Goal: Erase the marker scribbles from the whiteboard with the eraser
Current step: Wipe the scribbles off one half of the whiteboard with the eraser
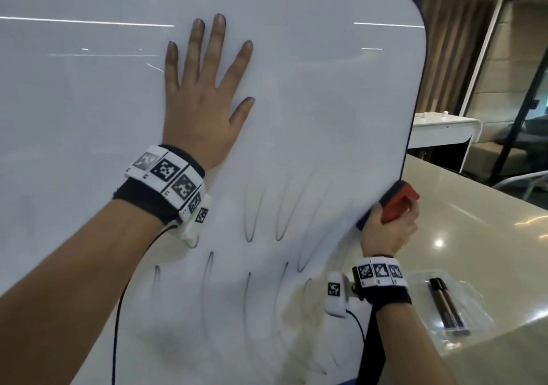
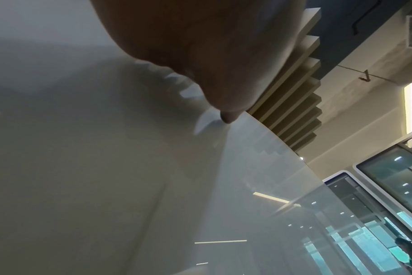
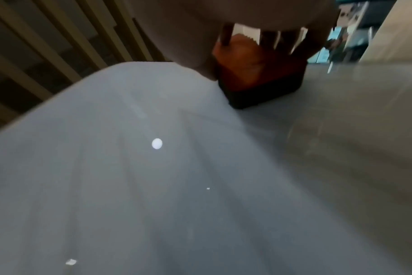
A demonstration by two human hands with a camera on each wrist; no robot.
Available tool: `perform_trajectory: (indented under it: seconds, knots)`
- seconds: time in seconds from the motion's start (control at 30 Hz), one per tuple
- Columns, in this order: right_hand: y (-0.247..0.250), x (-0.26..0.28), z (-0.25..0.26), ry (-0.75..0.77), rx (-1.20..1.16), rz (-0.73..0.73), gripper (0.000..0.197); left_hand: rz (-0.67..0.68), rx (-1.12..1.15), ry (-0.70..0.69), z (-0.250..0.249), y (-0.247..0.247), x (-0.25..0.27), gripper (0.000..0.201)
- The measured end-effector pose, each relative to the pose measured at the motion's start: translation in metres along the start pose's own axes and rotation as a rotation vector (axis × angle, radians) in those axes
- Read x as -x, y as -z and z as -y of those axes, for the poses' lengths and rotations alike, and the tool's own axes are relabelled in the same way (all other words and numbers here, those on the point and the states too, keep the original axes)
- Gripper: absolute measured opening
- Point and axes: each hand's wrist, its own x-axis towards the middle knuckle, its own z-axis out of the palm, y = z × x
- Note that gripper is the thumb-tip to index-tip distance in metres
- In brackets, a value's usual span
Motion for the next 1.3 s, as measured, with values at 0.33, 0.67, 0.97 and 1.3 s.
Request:
perform_trajectory:
  seconds: [0.33,0.67,0.97,1.3]
  knots:
    - [-0.028,0.047,0.030,0.723,0.138,0.248,0.055,-0.009,0.006,-0.038,0.010,0.000,0.005,0.065]
    - [-0.052,0.078,0.042,0.502,0.042,0.086,0.058,0.068,-0.060,-0.085,0.011,0.003,0.013,0.068]
    - [-0.006,0.047,-0.039,0.393,0.139,0.111,0.063,0.088,0.001,-0.170,0.038,0.013,0.018,0.066]
    - [-0.059,0.131,0.061,0.876,0.179,0.335,0.054,0.085,-0.010,-0.131,0.022,0.010,0.022,0.067]
